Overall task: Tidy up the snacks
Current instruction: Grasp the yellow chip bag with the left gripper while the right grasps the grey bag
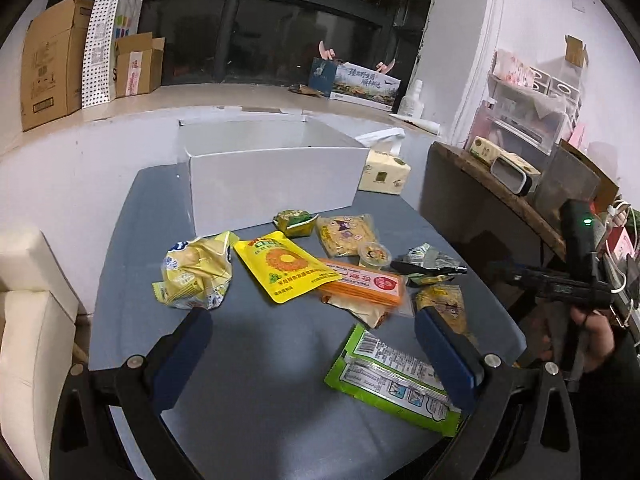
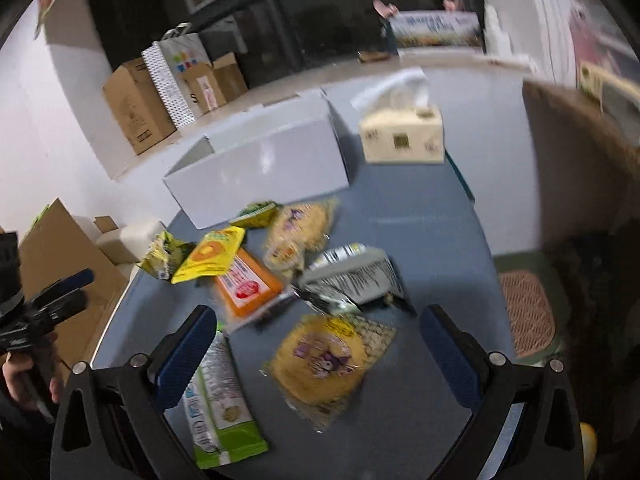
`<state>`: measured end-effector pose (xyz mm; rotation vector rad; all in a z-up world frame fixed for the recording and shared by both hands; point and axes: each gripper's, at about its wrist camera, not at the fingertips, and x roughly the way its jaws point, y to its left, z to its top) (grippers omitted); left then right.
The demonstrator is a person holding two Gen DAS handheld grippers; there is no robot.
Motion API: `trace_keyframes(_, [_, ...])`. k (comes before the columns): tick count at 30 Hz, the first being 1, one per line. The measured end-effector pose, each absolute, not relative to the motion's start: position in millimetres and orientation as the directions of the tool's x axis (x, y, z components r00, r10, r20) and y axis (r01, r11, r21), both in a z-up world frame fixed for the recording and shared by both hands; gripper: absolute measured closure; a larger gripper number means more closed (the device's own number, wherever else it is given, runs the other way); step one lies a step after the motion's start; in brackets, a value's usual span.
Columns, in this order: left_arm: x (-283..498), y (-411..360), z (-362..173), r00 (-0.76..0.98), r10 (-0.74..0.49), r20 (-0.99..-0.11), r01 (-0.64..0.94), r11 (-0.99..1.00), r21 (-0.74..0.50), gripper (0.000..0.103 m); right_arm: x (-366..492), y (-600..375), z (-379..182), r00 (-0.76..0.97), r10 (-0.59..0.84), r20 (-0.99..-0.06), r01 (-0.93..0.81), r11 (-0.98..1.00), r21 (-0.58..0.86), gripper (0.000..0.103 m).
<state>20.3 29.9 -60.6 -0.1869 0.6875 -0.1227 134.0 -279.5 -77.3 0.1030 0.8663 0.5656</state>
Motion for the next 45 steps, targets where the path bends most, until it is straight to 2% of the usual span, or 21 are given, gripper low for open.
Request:
trace_keyframes(8, [20.4, 29.3, -58.2, 0.769, -0.168, -0.616, 0.052, 0.978, -0.202, 0.0, 187.4, -256.2, -119.2, 0.403, 0.528, -0.747, -0.433, 0.83, 0.353, 0.0])
trace_keyframes(15, [20.7, 35.2, -64.6, 0.762, -0.157, -0.629, 0.037, 0.979, -0.2, 0.0, 208.0, -229.8, -143.1, 0.387, 0.431, -0.815, -0.49, 0.845, 0.214, 0.0])
trace_keyframes(17, [21.5, 38.4, -68.5, 0.759, -0.158, -0.632, 0.028, 0.977, -0.21, 0.0, 203.4, -227.9, -144.8, 0.386, 0.423, -0.82, -0.509, 0.839, 0.193, 0.007])
trace_keyframes(18, [21.9, 39.9, -69.8, 0.758, -0.157, -0.633, 0.022, 0.976, -0.216, 0.0, 202.0, -229.2, -143.4, 0.395, 0.43, -0.812, -0.507, 0.839, 0.198, 0.031])
trace_keyframes(19, [22.3, 42.3, -71.2, 0.758, -0.155, -0.634, 0.012, 0.974, -0.225, 0.0, 199.8, -232.7, -140.6, 0.417, 0.437, -0.797, -0.497, 0.844, 0.202, 0.036])
trace_keyframes(22, [22.2, 48.0, -72.6, 0.762, -0.149, -0.63, 0.002, 0.974, -0.227, 0.0, 195.7, -247.4, -132.5, 0.425, 0.5, -0.754, -0.48, 0.831, 0.281, 0.043])
trace_keyframes(27, [40.5, 72.5, -77.8, 0.768, -0.102, -0.633, -0.053, 0.974, -0.222, 0.0, 171.5, -264.2, -97.8, 0.475, 0.561, -0.678, -0.507, 0.804, 0.31, 0.043])
trace_keyframes(32, [77.6, 95.0, -94.6, 0.733, -0.054, -0.678, -0.108, 0.975, -0.195, 0.0, 137.3, -268.3, -57.9, 0.525, 0.611, -0.592, -0.552, 0.775, 0.309, 0.043])
trace_keyframes(39, [138.3, 109.9, -135.4, 0.627, 0.016, -0.779, -0.148, 0.984, -0.099, 0.0, 115.7, -261.7, -34.5, 0.528, 0.63, -0.57, -0.594, 0.754, 0.282, 0.043])
trace_keyframes(43, [150.1, 109.3, -147.1, 0.613, 0.03, -0.789, -0.127, 0.99, -0.061, 0.0, 113.5, -257.6, -35.8, 0.521, 0.629, -0.577, -0.603, 0.75, 0.274, 0.043])
trace_keyframes(44, [151.3, 109.3, -149.2, 0.608, 0.035, -0.793, -0.126, 0.991, -0.053, 0.005, 113.8, -256.6, -37.7, 0.516, 0.63, -0.58, -0.603, 0.748, 0.276, 0.043])
trace_keyframes(45, [151.9, 107.8, -150.8, 0.605, 0.033, -0.796, -0.114, 0.992, -0.046, 0.015, 114.5, -255.1, -40.0, 0.51, 0.629, -0.586, -0.603, 0.748, 0.278, 0.043])
